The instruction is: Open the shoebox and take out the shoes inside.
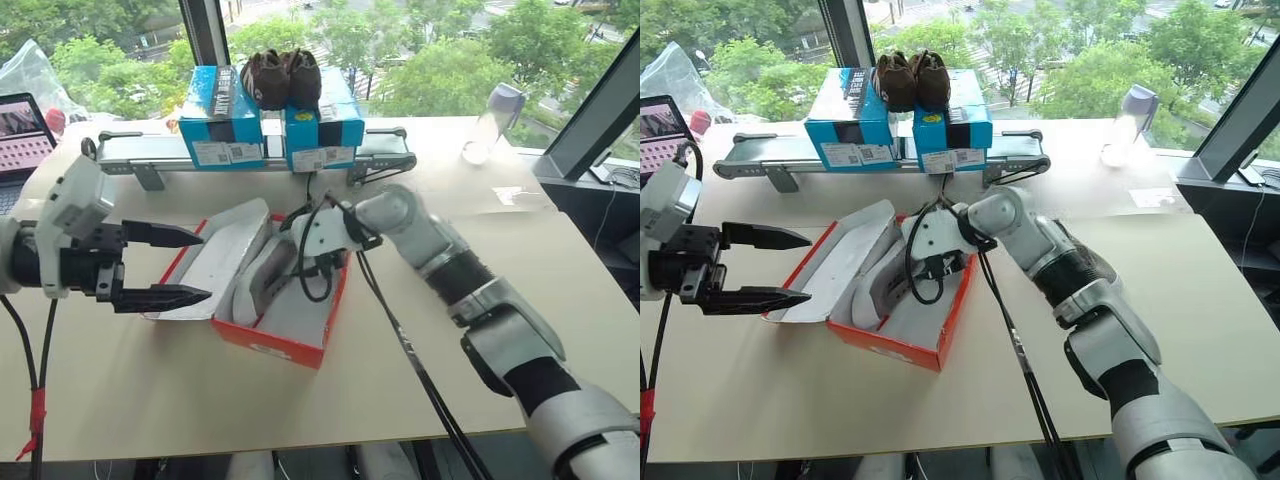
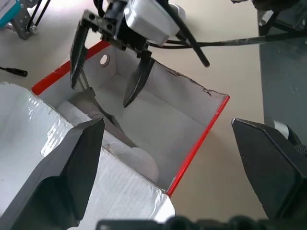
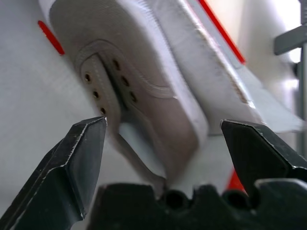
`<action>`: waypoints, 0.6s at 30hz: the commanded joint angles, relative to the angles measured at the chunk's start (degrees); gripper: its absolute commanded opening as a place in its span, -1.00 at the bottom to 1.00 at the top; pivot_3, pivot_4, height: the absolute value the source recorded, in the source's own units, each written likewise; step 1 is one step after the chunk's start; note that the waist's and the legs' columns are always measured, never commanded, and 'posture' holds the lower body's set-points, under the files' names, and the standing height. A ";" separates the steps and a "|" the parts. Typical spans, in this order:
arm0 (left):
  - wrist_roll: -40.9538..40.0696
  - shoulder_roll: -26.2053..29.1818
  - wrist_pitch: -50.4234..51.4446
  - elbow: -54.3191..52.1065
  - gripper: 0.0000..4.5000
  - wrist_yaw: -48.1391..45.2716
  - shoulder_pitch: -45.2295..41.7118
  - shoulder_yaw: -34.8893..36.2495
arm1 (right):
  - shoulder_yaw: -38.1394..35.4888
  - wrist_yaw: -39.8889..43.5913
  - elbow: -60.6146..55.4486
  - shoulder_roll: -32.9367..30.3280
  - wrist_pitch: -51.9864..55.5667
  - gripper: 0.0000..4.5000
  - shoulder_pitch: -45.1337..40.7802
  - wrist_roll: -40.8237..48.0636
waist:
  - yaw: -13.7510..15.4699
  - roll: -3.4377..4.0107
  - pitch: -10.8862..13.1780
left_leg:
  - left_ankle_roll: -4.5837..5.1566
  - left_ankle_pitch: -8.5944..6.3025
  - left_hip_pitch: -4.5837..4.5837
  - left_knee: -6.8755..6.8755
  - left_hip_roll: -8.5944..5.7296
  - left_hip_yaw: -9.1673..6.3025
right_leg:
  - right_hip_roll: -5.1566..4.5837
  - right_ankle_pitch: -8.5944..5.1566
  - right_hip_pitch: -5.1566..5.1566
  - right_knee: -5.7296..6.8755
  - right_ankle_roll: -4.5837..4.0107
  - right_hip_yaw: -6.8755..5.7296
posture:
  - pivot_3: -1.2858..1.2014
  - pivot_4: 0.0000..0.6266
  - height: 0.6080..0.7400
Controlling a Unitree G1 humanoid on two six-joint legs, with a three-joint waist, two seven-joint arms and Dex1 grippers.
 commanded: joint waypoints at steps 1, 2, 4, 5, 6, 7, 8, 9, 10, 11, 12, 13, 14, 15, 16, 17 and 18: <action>-1.71 1.35 1.53 -2.11 1.00 1.63 0.01 3.44 | -0.51 -2.29 3.85 2.07 -2.91 0.99 -2.06 -1.29 | -0.01 0.00 0.00 | 0.00 0.00 0.00 0.00 0.00 -0.01 | 0.00 0.00 0.01 0.00 0.00 0.00 | 0.03 -0.52 1.00; -2.02 1.39 1.80 -2.33 1.00 1.96 0.13 3.71 | -0.51 -2.94 5.32 2.74 -3.47 0.99 -2.36 -1.80 | -0.03 -0.01 -0.01 | 0.00 0.00 0.00 0.00 0.00 -0.01 | 0.00 0.00 0.01 -0.01 0.00 0.00 | 0.03 -0.52 1.00; -2.41 1.35 2.16 -2.71 1.00 2.39 0.35 4.02 | -0.74 -4.37 8.28 4.12 -4.22 0.99 -3.13 -2.64 | -0.04 -0.01 -0.01 | 0.00 0.00 0.02 0.00 0.00 -0.01 | 0.00 0.00 0.02 0.00 -0.01 0.00 | 0.03 -0.52 1.00; -2.51 1.32 2.26 -2.83 1.00 2.54 0.41 4.11 | -0.92 -4.95 9.55 4.73 -4.57 0.99 -3.49 -3.00 | -0.04 -0.01 -0.01 | 0.00 0.00 0.03 0.00 0.00 -0.01 | 0.00 0.01 0.02 0.01 -0.01 0.00 | 0.03 -0.52 1.00; -2.59 1.28 2.36 -2.90 1.00 2.74 0.37 4.14 | -1.06 -5.66 10.86 5.37 -4.75 0.99 -3.86 -3.30 | -0.09 -0.01 -0.01 | 0.00 0.00 0.04 0.00 0.00 -0.01 | 0.00 0.01 0.03 0.02 -0.01 0.00 | 0.03 -0.52 1.00; -2.67 1.28 2.35 -2.91 1.00 2.93 0.32 4.07 | -1.04 -6.40 12.11 5.91 -5.11 0.99 -4.20 -3.72 | -0.16 -0.01 -0.01 | -0.01 0.00 0.06 0.00 0.00 -0.01 | 0.00 0.01 0.03 0.03 -0.01 0.00 | 0.03 -0.52 1.00; -2.73 1.29 2.27 -2.88 1.00 3.06 0.31 4.02 | -1.23 -6.82 12.93 6.38 -5.06 0.76 -4.42 -3.78 | -0.19 -0.01 -0.01 | -0.01 0.00 0.07 0.00 0.00 -0.01 | 0.01 0.01 0.03 0.04 -0.02 0.00 | 0.03 -0.52 1.00; -2.84 1.32 2.20 -2.79 1.00 3.23 0.14 3.84 | -1.43 -7.04 13.57 6.69 -5.11 0.69 -4.60 -3.81 | -0.20 -0.01 -0.01 | -0.01 0.00 0.08 0.00 0.00 -0.01 | 0.00 0.01 0.03 0.04 -0.02 0.01 | 0.03 -0.52 1.00; -2.93 1.34 2.12 -2.72 1.00 3.37 -0.01 3.67 | -1.59 -7.06 13.94 6.84 -5.29 0.54 -4.68 -3.85 | -0.19 -0.01 -0.01 | -0.01 0.00 0.08 -0.02 0.00 -0.01 | 0.01 0.01 0.03 0.04 -0.02 0.01 | 0.03 -0.52 1.00; -2.83 1.31 1.77 -2.50 1.00 3.41 -0.23 3.32 | -1.77 -6.92 14.02 6.90 -5.30 0.38 -4.64 -3.82 | -0.17 -0.01 -0.01 | -0.01 0.00 0.07 -0.03 0.00 -0.01 | 0.00 0.01 0.03 0.04 -0.02 0.01 | 0.03 -0.52 1.00; -2.79 1.30 1.51 -2.35 1.00 3.45 -0.37 3.06 | -1.88 -6.84 14.11 6.93 -5.38 0.23 -4.63 -3.86 | -0.14 -0.01 -0.01 | -0.01 0.00 0.07 -0.03 0.00 -0.01 | 0.00 0.01 0.03 0.04 -0.02 0.01 | 0.03 -0.52 1.00; -2.77 1.29 1.32 -2.23 1.00 3.49 -0.44 2.89 | -2.01 -6.71 14.09 6.96 -5.37 0.08 -4.57 -3.88 | -0.14 -0.01 -0.01 | -0.01 0.00 0.07 -0.04 0.00 -0.01 | 0.00 0.01 0.03 0.02 -0.02 0.01 | 0.03 -0.52 1.00; -2.72 1.24 1.07 -2.11 1.00 3.53 -0.54 2.63 | -2.20 -6.42 13.83 6.92 -5.22 -0.05 -4.43 -3.81 | -0.16 -0.01 -0.01 | -0.01 0.00 0.07 -0.04 0.00 -0.01 | 0.00 0.01 0.03 0.02 -0.02 0.00 | 0.03 -0.52 1.00; -2.65 1.15 0.76 -2.00 1.00 3.57 -0.68 2.31 | -2.43 -6.03 13.43 6.84 -4.97 -0.20 -4.24 -3.71 | -0.17 -0.01 -0.01 | -0.01 0.00 0.07 -0.04 0.00 -0.01 | 0.00 0.01 0.04 0.02 -0.02 0.01 | 0.03 -0.52 1.00; -2.44 0.99 0.36 -1.86 1.00 3.52 -0.63 2.04 | -2.63 -5.69 13.05 6.75 -4.78 -0.39 -4.07 -3.67 | -0.17 -0.01 -0.01 | -0.01 0.00 0.08 -0.04 0.00 -0.01 | 0.00 0.01 0.04 0.03 -0.02 0.01 | 0.03 -0.52 1.00; -2.26 0.85 0.01 -1.78 1.00 3.44 -0.51 1.88 | -2.81 -5.38 12.66 6.64 -4.63 -0.54 -3.90 -3.67 | -0.19 -0.01 -0.01 | -0.01 0.00 0.08 -0.04 0.00 -0.01 | 0.00 0.01 0.04 0.03 -0.02 0.01 | 0.03 -0.52 1.00; -2.10 0.75 -0.39 -1.68 1.00 3.29 -0.39 1.71 | -3.00 -5.12 12.25 6.53 -4.49 -0.65 -3.75 -3.66 | -0.21 -0.01 -0.01 | -0.01 0.00 0.09 -0.04 0.00 -0.01 | 0.00 0.01 0.04 0.03 -0.02 0.01 | 0.03 -0.52 1.00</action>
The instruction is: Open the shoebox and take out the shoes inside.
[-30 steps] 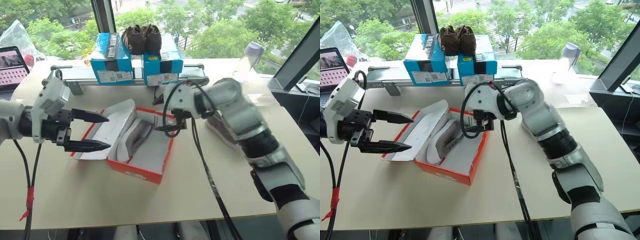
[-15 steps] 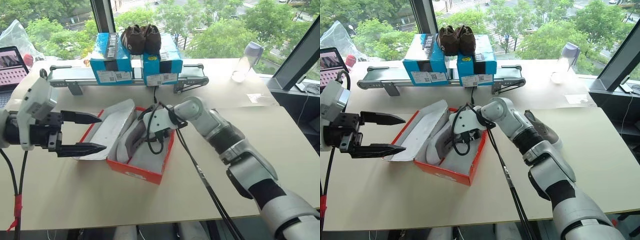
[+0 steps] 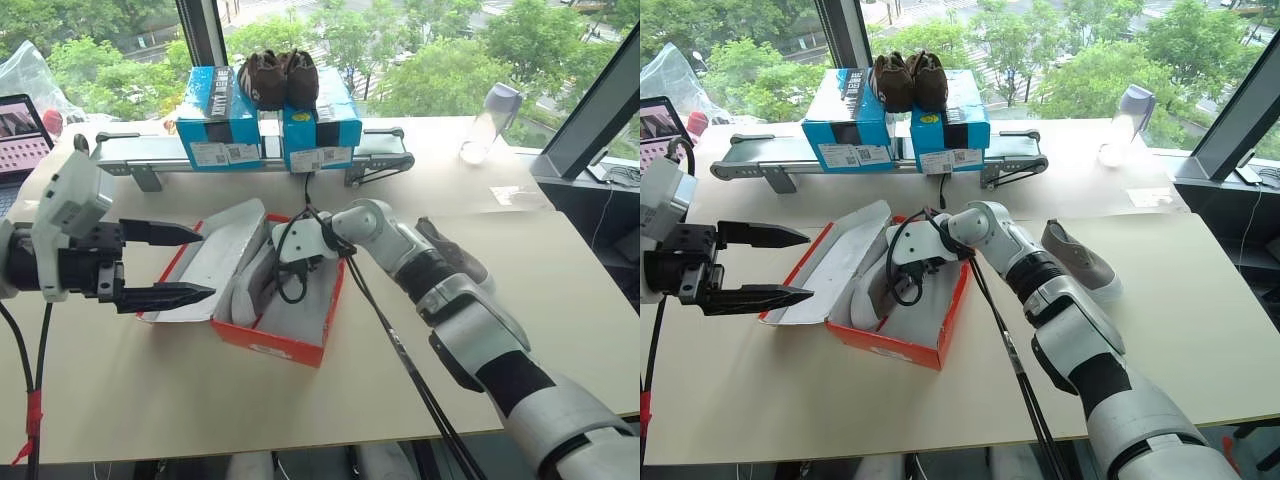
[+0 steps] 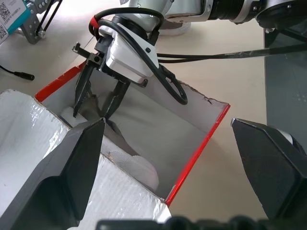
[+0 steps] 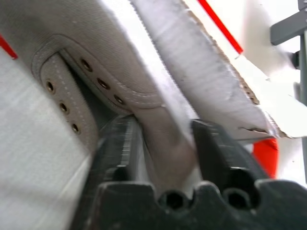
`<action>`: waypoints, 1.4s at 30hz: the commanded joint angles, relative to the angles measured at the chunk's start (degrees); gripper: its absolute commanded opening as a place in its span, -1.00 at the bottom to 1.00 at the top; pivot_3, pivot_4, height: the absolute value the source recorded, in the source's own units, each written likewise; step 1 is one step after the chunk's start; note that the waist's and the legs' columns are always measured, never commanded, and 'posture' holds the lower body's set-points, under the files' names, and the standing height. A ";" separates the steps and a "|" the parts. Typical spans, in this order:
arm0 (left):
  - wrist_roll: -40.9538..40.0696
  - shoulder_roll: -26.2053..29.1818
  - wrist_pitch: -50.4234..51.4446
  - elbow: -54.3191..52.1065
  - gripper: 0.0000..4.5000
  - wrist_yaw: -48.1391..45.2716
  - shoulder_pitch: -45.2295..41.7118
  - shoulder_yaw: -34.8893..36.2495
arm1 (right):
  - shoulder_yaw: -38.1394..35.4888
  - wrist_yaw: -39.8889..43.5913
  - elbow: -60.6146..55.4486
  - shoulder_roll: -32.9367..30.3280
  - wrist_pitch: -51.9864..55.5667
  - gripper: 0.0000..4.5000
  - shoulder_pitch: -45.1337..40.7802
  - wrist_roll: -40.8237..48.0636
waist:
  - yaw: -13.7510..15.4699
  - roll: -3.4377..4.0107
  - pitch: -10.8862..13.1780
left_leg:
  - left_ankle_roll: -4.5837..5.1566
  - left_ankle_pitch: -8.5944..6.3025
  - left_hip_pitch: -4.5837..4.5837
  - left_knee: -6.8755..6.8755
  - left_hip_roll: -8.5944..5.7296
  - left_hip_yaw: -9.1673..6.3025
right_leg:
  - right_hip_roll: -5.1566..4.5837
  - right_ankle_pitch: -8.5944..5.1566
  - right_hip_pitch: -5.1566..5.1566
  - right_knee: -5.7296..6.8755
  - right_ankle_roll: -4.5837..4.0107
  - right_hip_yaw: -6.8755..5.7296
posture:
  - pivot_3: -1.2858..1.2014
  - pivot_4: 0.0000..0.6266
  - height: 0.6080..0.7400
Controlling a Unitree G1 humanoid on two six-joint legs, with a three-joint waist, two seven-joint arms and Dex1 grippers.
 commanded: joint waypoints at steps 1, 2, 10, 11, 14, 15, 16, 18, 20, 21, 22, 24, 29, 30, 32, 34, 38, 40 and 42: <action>0.80 0.54 -2.27 0.22 1.00 -0.32 -0.46 0.24 | -0.54 1.94 -2.13 0.02 0.08 -0.83 0.38 0.54 | -0.02 0.00 0.00 | 0.00 0.00 0.01 0.00 0.00 0.00 | 0.00 0.00 0.00 0.00 0.00 0.00 | 0.03 -0.52 1.00; 0.97 0.48 -2.65 0.41 1.00 -0.48 -0.31 0.12 | -0.72 2.14 -2.64 -0.09 0.33 -0.95 0.48 0.61 | -0.01 0.00 0.00 | 0.00 0.00 0.01 0.00 0.00 0.00 | 0.00 0.00 0.00 0.00 0.00 0.00 | 0.03 -0.52 1.00; 2.75 0.26 -6.20 2.63 1.00 -2.76 -0.32 -2.24 | -4.63 15.95 -25.40 -5.80 16.78 -0.98 3.31 9.71 | 0.24 0.01 0.01 | 0.00 0.00 -0.07 -0.01 0.00 0.00 | 0.00 0.00 -0.03 -0.02 0.00 -0.01 | 0.03 -0.52 1.00; 2.85 0.17 -6.53 2.94 1.00 -2.86 -0.75 -2.81 | -5.54 17.22 -28.64 -6.65 19.93 -0.98 3.23 11.23 | 0.29 0.03 0.02 | 0.00 0.00 -0.08 0.00 0.00 0.00 | 0.00 0.00 -0.03 -0.02 0.00 -0.01 | 0.03 -0.52 1.00; 3.28 -0.32 -7.70 3.87 1.00 -2.98 -2.20 -4.85 | -8.99 19.68 -36.15 -8.99 31.43 -0.98 2.40 16.42 | 0.48 0.02 0.02 | 0.00 0.00 -0.07 0.01 0.00 -0.01 | 0.00 0.00 -0.03 0.01 0.00 -0.02 | 0.03 -0.52 1.00; 3.45 -0.51 -8.10 4.22 1.00 -3.01 -2.73 -5.59 | -10.20 20.19 -37.81 -9.85 35.11 -0.98 2.07 17.95 | 0.58 0.02 0.01 | 0.00 0.00 -0.06 0.01 0.00 -0.01 | 0.00 0.00 -0.03 0.01 0.00 -0.02 | 0.03 -0.52 1.00; 3.58 -0.68 -8.46 4.54 1.00 -3.03 -3.19 -6.24 | -11.43 20.17 -38.97 -10.54 38.45 -0.98 1.74 19.29 | 0.64 0.01 0.01 | 0.00 0.00 -0.05 0.01 0.00 -0.01 | 0.00 0.00 -0.03 0.01 0.00 -0.02 | 0.03 -0.52 1.00; 4.08 -1.20 -9.22 5.27 1.00 -3.35 -4.11 -7.58 | -14.57 18.86 -39.83 -11.75 46.36 -0.98 0.48 22.05 | 0.74 0.01 0.01 | 0.00 0.00 -0.04 0.01 0.00 -0.01 | 0.00 0.00 -0.01 0.01 0.00 -0.03 | 0.03 -0.52 1.00; 4.48 -1.69 -9.91 5.87 1.00 -3.76 -4.95 -8.90 | -17.88 16.34 -39.69 -12.87 53.62 -0.98 -1.09 24.14 | 0.84 0.01 0.01 | 0.00 0.00 -0.04 0.02 -0.01 0.00 | 0.00 0.00 -0.02 0.00 0.00 -0.02 | 0.03 -0.52 1.00; 4.66 -1.94 -10.23 6.18 1.00 -3.96 -5.39 -9.57 | -20.06 14.16 -39.20 -13.24 58.02 -0.98 -2.21 25.21 | 0.93 0.01 0.01 | 0.00 0.00 -0.06 0.02 -0.01 0.00 | 0.00 0.00 -0.04 0.00 0.00 -0.02 | 0.03 -0.52 1.00; 4.82 -2.14 -10.51 6.44 1.00 -4.14 -5.77 -10.11 | -22.58 11.67 -38.45 -13.26 63.21 -0.98 -3.57 26.54 | 0.99 0.02 0.01 | 0.00 0.00 -0.07 0.02 -0.01 0.00 | 0.00 0.00 -0.05 0.00 0.00 -0.02 | 0.03 -0.52 1.00; 5.26 -2.59 -10.93 7.14 1.00 -4.53 -6.77 -11.21 | -27.55 6.43 -36.69 -13.97 72.08 -0.98 -5.78 28.57 | 1.06 0.02 0.01 | 0.00 0.00 -0.12 0.01 -0.01 0.01 | 0.00 0.00 -0.09 0.00 -0.01 -0.02 | 0.03 -0.52 1.00; 6.11 -4.21 -11.54 8.49 1.00 -5.39 -9.82 -14.77 | -27.51 2.83 -46.59 -22.76 86.18 -0.98 0.31 29.50 | 2.25 0.00 0.00 | 0.01 0.00 -0.17 -0.04 -0.03 0.00 | -0.02 -0.01 -0.07 -0.16 0.01 -0.03 | 0.03 -0.52 1.00; 6.29 -4.57 -11.62 8.83 1.00 -5.52 -10.47 -15.44 | -30.02 1.92 -47.35 -22.72 92.14 -0.98 0.14 31.89 | 2.39 -0.01 0.00 | 0.01 0.00 -0.19 -0.04 -0.04 0.01 | -0.03 -0.01 -0.07 -0.18 0.01 -0.03 | 0.03 -0.52 1.00; 6.91 -5.17 -11.84 9.45 1.00 -5.90 -11.58 -16.59 | -34.08 -0.68 -47.76 -22.46 100.17 -0.98 -0.38 33.99 | 2.31 0.03 0.03 | 0.01 0.00 -0.21 0.01 -0.04 0.02 | -0.03 -0.01 -0.10 -0.13 0.01 0.01 | 0.03 -0.52 1.00; 7.77 -6.07 -12.19 10.52 1.00 -6.56 -13.25 -18.31 | -38.10 -1.64 -45.80 -23.65 109.92 -0.98 -0.74 36.92 | 1.83 0.06 0.04 | 0.01 0.00 -0.21 0.02 -0.04 0.02 | -0.01 0.01 -0.17 -0.04 -0.01 0.07 | 0.03 -0.52 1.00; 9.51 -7.58 -13.01 12.57 1.00 -7.78 -15.85 -21.00 | -40.26 -6.55 -46.28 -27.28 113.33 -0.98 4.44 41.91 | 1.76 0.05 0.04 | 0.02 0.00 -0.21 -0.01 -0.04 0.01 | 0.00 0.00 -0.11 -0.12 0.00 0.04 | 0.03 -0.52 1.00; 10.09 -8.17 -13.24 13.14 1.00 -8.30 -16.54 -21.71 | -40.12 -9.24 -46.96 -29.20 113.33 -0.98 7.03 44.37 | 1.74 0.04 0.03 | 0.03 -0.01 -0.21 -0.01 -0.05 0.01 | -0.02 -0.01 -0.07 -0.19 0.02 0.04 | 0.03 -0.52 1.00; 10.60 -8.64 -13.34 13.50 1.00 -8.58 -17.12 -22.26 | -39.95 -11.08 -47.58 -31.50 113.33 -0.98 9.80 47.20 | 1.71 0.04 0.03 | 0.04 -0.01 -0.23 0.00 -0.05 0.01 | -0.02 -0.01 -0.09 -0.17 0.02 0.05 | 0.03 -0.52 1.00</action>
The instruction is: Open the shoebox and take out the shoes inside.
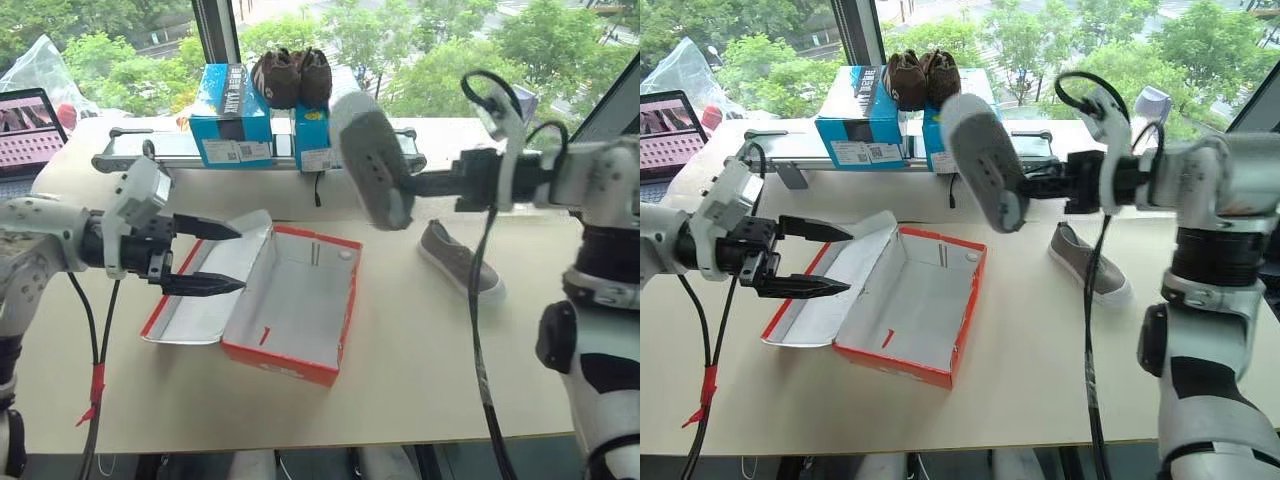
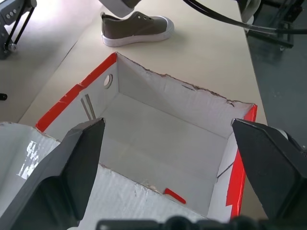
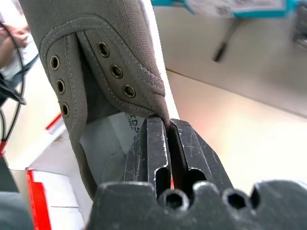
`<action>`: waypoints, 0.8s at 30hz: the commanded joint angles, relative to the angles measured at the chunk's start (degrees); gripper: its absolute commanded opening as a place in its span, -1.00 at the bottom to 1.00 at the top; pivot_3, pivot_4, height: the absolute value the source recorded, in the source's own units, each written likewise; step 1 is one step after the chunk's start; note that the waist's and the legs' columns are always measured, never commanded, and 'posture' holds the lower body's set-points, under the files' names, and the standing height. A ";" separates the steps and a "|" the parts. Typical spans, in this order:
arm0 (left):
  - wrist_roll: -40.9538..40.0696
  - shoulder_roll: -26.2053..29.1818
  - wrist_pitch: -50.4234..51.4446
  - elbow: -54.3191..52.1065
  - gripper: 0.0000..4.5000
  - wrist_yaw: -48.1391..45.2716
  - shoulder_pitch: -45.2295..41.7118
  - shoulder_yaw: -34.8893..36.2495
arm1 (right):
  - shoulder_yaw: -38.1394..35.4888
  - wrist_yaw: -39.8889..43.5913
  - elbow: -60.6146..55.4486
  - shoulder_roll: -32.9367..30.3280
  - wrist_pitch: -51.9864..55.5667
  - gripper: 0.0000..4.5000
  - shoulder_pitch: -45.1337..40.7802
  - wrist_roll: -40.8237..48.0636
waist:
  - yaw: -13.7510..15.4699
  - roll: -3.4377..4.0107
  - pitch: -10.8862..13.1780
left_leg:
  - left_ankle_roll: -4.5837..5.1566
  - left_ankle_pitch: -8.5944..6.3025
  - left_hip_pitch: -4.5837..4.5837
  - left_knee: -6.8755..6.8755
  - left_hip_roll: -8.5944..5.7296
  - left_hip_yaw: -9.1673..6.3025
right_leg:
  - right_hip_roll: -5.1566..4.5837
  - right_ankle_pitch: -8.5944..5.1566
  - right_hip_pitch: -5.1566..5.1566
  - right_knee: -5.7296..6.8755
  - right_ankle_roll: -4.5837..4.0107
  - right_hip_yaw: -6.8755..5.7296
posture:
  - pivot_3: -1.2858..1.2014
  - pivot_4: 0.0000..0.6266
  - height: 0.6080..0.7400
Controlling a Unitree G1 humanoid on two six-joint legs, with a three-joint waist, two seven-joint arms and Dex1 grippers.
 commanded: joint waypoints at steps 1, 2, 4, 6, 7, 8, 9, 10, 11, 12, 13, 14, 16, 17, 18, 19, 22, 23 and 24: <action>0.99 -0.67 -1.43 0.08 1.00 -0.98 -2.49 -0.25 | -0.57 -3.43 -3.56 -5.22 0.45 -0.98 5.07 5.92 | -0.03 0.00 0.00 | 0.00 0.00 -0.01 0.01 0.00 0.00 | 0.00 0.00 -0.02 0.03 0.00 0.01 | 0.03 -0.52 1.00; 1.20 -0.88 -1.30 0.13 1.00 -1.11 -2.76 -0.50 | -0.06 -4.12 -4.00 -6.84 0.45 -0.98 7.55 7.12 | -0.02 0.00 0.00 | 0.00 0.00 -0.02 0.01 0.00 0.00 | 0.00 0.00 -0.03 0.03 0.00 0.01 | 0.03 -0.52 1.00; 1.55 -1.23 -1.15 0.01 1.00 -1.23 -2.92 -0.68 | 1.23 -4.95 -5.50 -9.45 0.45 -0.98 11.76 8.59 | 0.01 0.00 0.00 | 0.00 0.00 -0.02 0.00 0.00 -0.01 | 0.01 -0.01 -0.02 0.01 0.01 0.01 | 0.03 -0.52 1.00; 1.50 -1.35 -0.87 -0.34 1.00 -1.21 -2.82 -0.48 | 2.08 -5.46 -6.47 -11.38 0.45 -0.98 14.67 9.87 | 0.00 0.00 0.00 | 0.01 0.00 -0.05 0.02 -0.01 0.00 | -0.01 -0.01 -0.01 -0.01 0.03 0.02 | 0.03 -0.52 1.00; 1.43 -1.36 -0.79 -0.57 1.00 -1.15 -2.60 -0.31 | 2.70 -5.44 -6.67 -12.36 0.45 -0.98 15.75 10.06 | -0.24 0.00 0.01 | 0.01 0.00 -0.05 0.04 -0.01 0.00 | -0.01 -0.01 -0.02 0.00 0.03 0.01 | 0.03 -0.52 1.00; 1.41 -1.37 -0.76 -0.76 1.00 -1.10 -2.32 -0.14 | 3.18 -5.36 -6.72 -13.06 0.45 -0.98 16.44 10.22 | -0.34 0.01 0.01 | 0.01 0.00 -0.03 0.06 -0.01 0.00 | 0.00 -0.01 -0.02 0.02 0.03 0.04 | 0.03 -0.52 1.00; 1.36 -1.35 -0.69 -0.98 1.00 -1.01 -1.99 0.08 | 3.51 -5.20 -6.83 -13.61 0.45 -0.98 16.99 10.55 | -0.44 0.01 0.01 | 0.01 0.00 -0.02 0.06 -0.01 0.00 | 0.00 -0.01 -0.02 0.04 0.03 0.06 | 0.03 -0.52 1.00; 1.33 -1.27 -0.71 -1.21 1.00 -0.91 -1.43 0.40 | 4.62 -4.14 -7.30 -14.60 0.34 -0.98 17.97 11.05 | -0.56 0.01 0.01 | 0.01 0.00 0.03 0.06 0.00 0.00 | 0.01 -0.02 0.00 0.05 0.04 0.06 | 0.03 -0.52 1.00; 1.31 -1.21 -0.70 -1.36 1.00 -0.81 -0.98 0.67 | 6.08 -3.51 -7.78 -15.66 -0.52 -0.98 18.99 11.09 | -0.61 0.01 0.01 | 0.01 0.00 0.06 0.05 0.00 0.00 | 0.02 -0.03 0.00 0.06 0.06 0.07 | 0.03 -0.52 1.00; 1.21 -1.10 -0.70 -1.66 1.00 -0.72 -0.34 1.04 | 6.99 -2.89 -7.83 -16.21 -1.01 -0.98 19.81 11.35 | -0.59 0.01 0.01 | 0.01 0.00 0.08 0.05 0.00 0.00 | 0.02 -0.05 0.03 0.05 0.10 0.07 | 0.03 -0.52 1.00; 1.18 -1.04 -0.77 -1.89 1.00 -0.65 0.18 1.32 | 7.54 -2.34 -7.54 -16.41 -1.39 -0.98 20.25 11.55 | -0.57 0.00 0.01 | 0.01 0.00 0.09 0.05 0.00 0.00 | 0.01 -0.08 0.05 0.04 0.15 0.06 | 0.03 -0.52 1.00; 1.12 -0.96 -0.78 -2.06 1.00 -0.56 0.59 1.62 | 8.15 -2.07 -6.94 -16.52 -2.04 -0.98 20.48 11.42 | -0.57 0.00 0.00 | 0.02 0.00 0.08 0.05 0.00 0.00 | 0.01 -0.09 0.06 0.02 0.16 0.06 | 0.03 -0.52 1.00; 1.03 -0.92 -0.79 -2.34 1.00 -0.21 1.22 2.12 | 10.16 -1.70 -5.27 -16.79 -4.03 -0.98 20.97 10.22 | -0.55 0.00 0.01 | 0.02 -0.01 0.06 0.06 0.00 0.00 | 0.00 -0.09 0.06 0.00 0.16 0.07 | 0.03 -0.52 1.00; 0.96 -0.92 -0.79 -2.60 1.00 0.01 1.63 2.35 | 11.84 -1.46 -4.27 -16.82 -5.60 -0.98 21.18 9.27 | -0.50 0.00 0.01 | 0.02 -0.01 0.05 0.06 0.00 0.00 | 0.01 -0.09 0.05 0.01 0.16 0.06 | 0.03 -0.52 1.00; 0.89 -0.94 -0.76 -2.87 1.00 0.20 1.91 2.48 | 13.30 -1.32 -3.33 -16.77 -6.95 -0.98 21.20 8.41 | -0.39 0.00 0.01 | 0.02 -0.01 0.06 0.06 0.00 0.00 | 0.01 -0.09 0.05 0.01 0.16 0.06 | 0.03 -0.52 1.00; 0.75 -0.93 -0.61 -3.18 1.00 0.42 2.09 2.64 | 14.16 -1.59 -1.89 -16.15 -7.88 -0.74 20.72 7.63 | -0.33 0.00 0.01 | 0.02 -0.01 0.07 0.07 0.00 0.00 | 0.01 -0.09 0.06 0.01 0.16 0.06 | 0.03 -0.52 1.00; 0.38 -0.76 0.03 -3.81 1.00 0.82 2.37 3.42 | 14.84 -1.75 2.43 -14.75 -9.82 -0.38 17.99 6.51 | -0.26 0.00 0.00 | 0.02 -0.01 0.07 0.07 0.00 0.00 | 0.01 -0.09 0.07 0.01 0.17 0.06 | 0.03 -0.52 1.00; 0.38 -0.65 0.13 -3.90 1.00 0.88 2.56 3.71 | 14.72 -2.03 3.78 -14.33 -10.49 -0.30 16.83 6.02 | -0.28 0.00 0.01 | 0.02 0.00 0.07 0.08 -0.01 0.00 | 0.00 -0.09 0.07 0.01 0.17 0.07 | 0.03 -0.52 1.00; 0.36 -0.55 0.16 -3.95 1.00 0.89 2.76 3.96 | 14.71 -2.21 4.68 -14.04 -10.92 -0.13 16.02 5.65 | -0.28 0.00 0.01 | 0.02 0.00 0.07 0.08 -0.01 0.00 | 0.01 -0.09 0.06 0.01 0.16 0.06 | 0.03 -0.52 1.00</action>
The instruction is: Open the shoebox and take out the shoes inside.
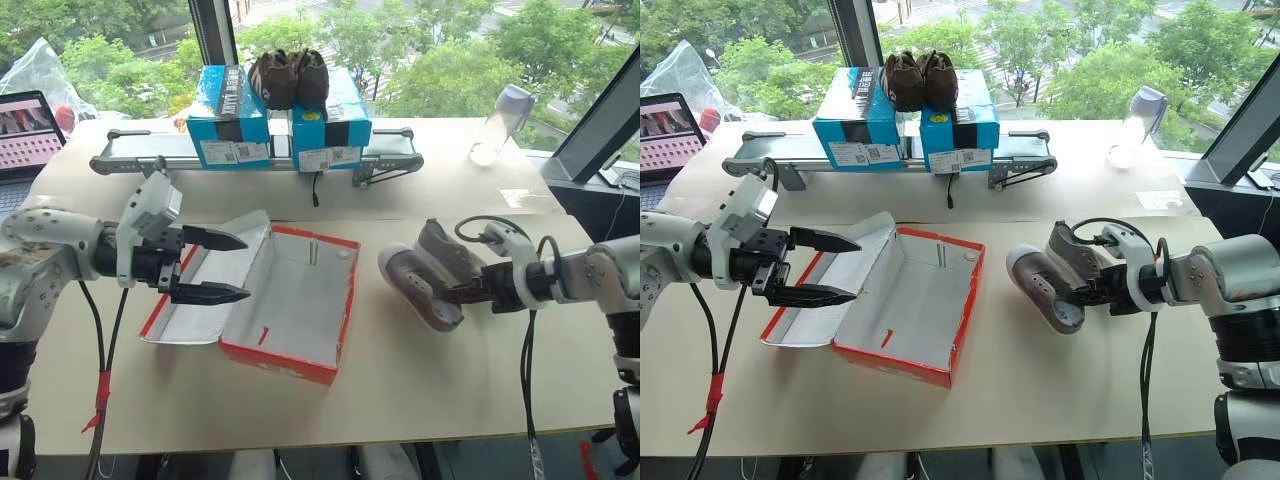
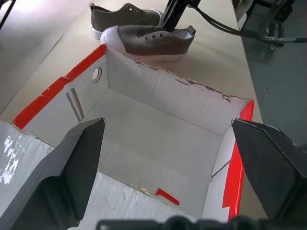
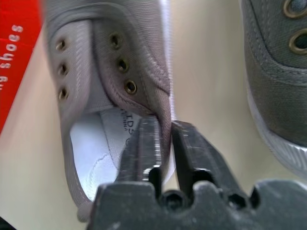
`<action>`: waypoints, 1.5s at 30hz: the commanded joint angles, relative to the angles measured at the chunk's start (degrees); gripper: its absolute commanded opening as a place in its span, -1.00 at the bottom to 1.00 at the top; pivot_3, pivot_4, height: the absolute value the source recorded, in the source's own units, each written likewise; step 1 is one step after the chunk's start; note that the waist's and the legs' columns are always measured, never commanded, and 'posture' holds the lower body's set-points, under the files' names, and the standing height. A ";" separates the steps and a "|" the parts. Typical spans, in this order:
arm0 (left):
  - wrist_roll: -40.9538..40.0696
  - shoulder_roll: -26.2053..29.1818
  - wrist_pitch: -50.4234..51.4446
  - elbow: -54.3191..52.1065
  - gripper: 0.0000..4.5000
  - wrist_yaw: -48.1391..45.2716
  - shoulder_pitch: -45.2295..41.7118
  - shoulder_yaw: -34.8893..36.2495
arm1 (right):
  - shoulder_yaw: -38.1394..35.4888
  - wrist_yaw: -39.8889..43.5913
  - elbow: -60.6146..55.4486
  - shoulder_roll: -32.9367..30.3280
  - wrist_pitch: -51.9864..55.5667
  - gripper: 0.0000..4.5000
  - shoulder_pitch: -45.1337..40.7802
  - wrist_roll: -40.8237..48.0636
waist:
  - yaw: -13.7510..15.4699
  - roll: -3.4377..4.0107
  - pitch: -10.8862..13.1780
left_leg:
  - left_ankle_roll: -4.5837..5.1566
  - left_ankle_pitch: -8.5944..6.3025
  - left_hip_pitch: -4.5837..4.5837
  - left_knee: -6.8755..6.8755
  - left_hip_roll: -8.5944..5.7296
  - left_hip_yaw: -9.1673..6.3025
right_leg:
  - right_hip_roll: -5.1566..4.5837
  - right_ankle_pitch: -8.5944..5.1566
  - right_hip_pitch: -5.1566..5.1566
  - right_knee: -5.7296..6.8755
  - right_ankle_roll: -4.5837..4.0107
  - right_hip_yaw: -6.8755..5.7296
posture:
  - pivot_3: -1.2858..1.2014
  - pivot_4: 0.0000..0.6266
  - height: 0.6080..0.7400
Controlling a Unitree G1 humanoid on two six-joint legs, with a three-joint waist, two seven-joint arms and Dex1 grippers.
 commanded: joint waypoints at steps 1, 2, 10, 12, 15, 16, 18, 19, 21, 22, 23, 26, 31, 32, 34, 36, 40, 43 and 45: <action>-0.76 1.20 -0.07 -1.50 1.00 0.14 0.13 2.79 | -1.84 -0.25 2.84 0.18 -3.43 0.03 -4.71 -1.63 | 0.04 0.00 0.00 | 0.00 0.00 0.00 -0.01 0.00 0.00 | 0.00 0.00 -0.01 0.00 -0.01 -0.01 | 0.03 -0.52 1.00; -0.73 1.34 -0.12 -1.45 1.00 0.10 0.38 3.03 | -3.07 -0.43 3.87 0.70 -3.19 0.21 -6.07 -1.27 | 0.01 0.00 0.00 | 0.00 0.00 0.00 -0.01 0.00 -0.01 | 0.01 0.00 -0.01 0.01 -0.01 -0.01 | 0.03 -0.52 1.00; -5.75 0.19 2.75 -0.57 1.00 2.09 1.54 10.26 | -12.18 1.78 2.25 -1.61 -5.72 0.99 -10.63 1.98 | 0.33 0.00 0.00 | 0.01 -0.01 -0.04 -0.02 0.00 -0.01 | -0.01 0.05 -0.01 -0.03 -0.08 -0.03 | 0.03 -0.52 1.00; -11.18 -2.54 6.09 -0.24 1.00 5.81 0.22 13.84 | -16.60 0.12 0.88 0.96 -9.11 0.99 -11.38 2.76 | 0.29 0.00 0.00 | 0.01 -0.01 -0.05 0.00 0.01 -0.01 | -0.01 0.05 -0.02 -0.02 -0.08 -0.03 | 0.03 -0.52 1.00; -15.84 -8.44 8.14 0.48 1.00 15.35 -1.90 17.89 | -23.91 -6.90 -1.42 8.89 -24.87 0.99 -10.17 0.50 | 0.00 -0.05 -0.03 | 0.01 -0.01 0.06 0.02 0.03 -0.04 | 0.01 -0.10 0.09 0.01 0.18 -0.05 | 0.03 -0.52 1.00; -15.44 -10.79 7.96 2.31 1.00 20.92 -3.49 19.48 | -26.09 -8.68 -1.43 11.42 -27.33 0.99 -9.98 0.90 | -0.11 -0.06 -0.04 | 0.01 -0.01 0.11 0.05 0.03 -0.04 | 0.01 -0.13 0.15 0.02 0.25 -0.05 | 0.03 -0.52 1.00; -11.40 -15.33 4.26 5.42 1.00 32.15 -6.03 22.34 | -27.62 -12.67 -2.80 14.96 -32.46 0.99 -6.95 -0.89 | 0.08 -0.06 -0.04 | 0.01 -0.01 0.12 0.11 0.02 -0.05 | 0.01 -0.08 0.19 0.05 0.29 -0.04 | 0.03 -0.52 1.00; -8.39 -17.35 1.32 5.92 1.00 37.02 -6.45 23.42 | -26.88 -14.93 -4.29 16.09 -36.60 0.99 -4.12 -3.71 | 0.20 -0.09 -0.06 | 0.01 0.00 0.10 0.15 0.02 -0.08 | 0.01 -0.03 0.19 0.06 0.25 -0.05 | 0.03 -0.52 1.00; -5.48 -21.49 -2.40 5.35 1.00 45.70 -6.15 26.35 | -28.34 -20.10 -7.59 19.68 -43.32 0.99 0.64 -6.37 | 0.53 -0.17 -0.11 | 0.01 -0.01 0.05 0.17 0.00 -0.10 | 0.00 0.14 0.22 0.03 -0.01 -0.05 | 0.03 -0.52 1.00; -4.12 -24.01 -4.41 4.31 1.00 50.35 -5.45 27.94 | -30.00 -23.18 -8.98 21.75 -46.02 0.99 2.86 -7.09 | 0.65 -0.18 -0.12 | 0.01 -0.01 -0.03 0.17 -0.02 -0.10 | -0.03 0.15 0.18 -0.03 -0.02 -0.04 | 0.03 -0.52 1.00; -2.02 -26.78 -6.44 1.59 1.00 54.70 -3.21 29.03 | -31.38 -26.13 -11.09 23.60 -49.19 0.99 6.21 -8.58 | 0.78 -0.18 -0.12 | 0.01 -0.02 -0.15 0.21 -0.05 -0.09 | -0.09 0.16 0.11 -0.02 0.00 -0.03 | 0.03 -0.52 1.00; 3.48 -31.91 -10.95 -9.01 1.00 59.67 5.84 27.85 | -33.14 -30.84 -16.68 27.10 -57.62 0.99 16.11 -13.01 | 1.37 -0.15 -0.13 | 0.00 -0.02 -0.36 0.27 -0.09 -0.08 | -0.16 0.22 -0.02 -0.02 0.06 0.00 | 0.03 -0.52 1.00; 7.90 -44.76 -14.42 -23.13 1.00 69.48 24.27 27.08 | -34.85 -32.07 -28.32 34.11 -61.09 0.99 31.12 -9.20 | 1.66 -0.17 -0.17 | -0.23 -0.15 -0.30 0.30 -0.07 -0.04 | -0.17 0.23 0.04 -0.08 0.08 0.06 | 0.03 -0.52 1.00; 8.74 -46.86 -15.00 -24.48 1.00 70.21 27.79 26.59 | -34.16 -31.90 -30.06 35.05 -61.70 0.99 33.95 -9.44 | 1.59 -0.18 -0.18 | -0.23 -0.15 -0.19 0.30 -0.07 -0.02 | -0.16 0.23 0.11 -0.03 0.07 0.08 | 0.03 -0.52 1.00; 12.62 -50.02 -17.43 -26.95 1.00 69.58 36.84 23.26 | -31.34 -32.05 -34.41 37.07 -62.05 0.99 40.54 -10.95 | 1.51 -0.15 -0.34 | -0.26 -0.12 0.16 0.30 -0.05 -0.02 | -0.07 0.29 0.36 -0.01 0.00 0.11 | 0.03 -0.52 1.00; 15.58 -52.70 -18.55 -28.01 1.00 70.01 44.25 20.24 | -28.61 -32.69 -38.16 38.99 -61.54 0.99 45.73 -11.46 | 1.10 -0.14 -0.64 | -0.27 -0.11 0.44 0.30 -0.02 -0.02 | -0.02 0.18 0.61 -0.03 0.10 0.15 | 0.03 -0.52 1.00; 21.21 -53.18 -23.05 -28.55 1.00 67.78 52.59 14.53 | -24.79 -33.42 -40.70 40.64 -62.07 0.99 51.04 -12.71 | 0.24 -0.19 -0.67 | -0.45 -0.22 1.08 0.29 -0.03 -0.01 | -0.02 -0.34 1.19 -0.15 -0.13 0.24 | 0.03 -0.52 1.00; 27.45 -53.65 -26.04 -28.18 1.00 68.36 58.50 9.45 | -22.75 -34.28 -40.07 41.47 -63.75 0.99 54.57 -15.13 | 0.12 -0.20 -0.87 | -0.78 -0.42 1.20 0.29 -0.08 0.00 | 0.00 -0.34 1.21 -0.30 -0.16 0.46 | 0.03 -0.52 1.00; 29.40 -54.57 -27.22 -27.95 1.00 69.22 60.83 7.29 | -21.57 -34.88 -39.43 42.16 -65.19 0.99 56.23 -16.66 | -0.02 -0.16 -0.91 | -0.80 -0.44 1.24 0.29 -0.11 0.02 | -0.01 -0.34 1.17 -0.53 -0.16 0.55 | 0.03 -0.52 1.00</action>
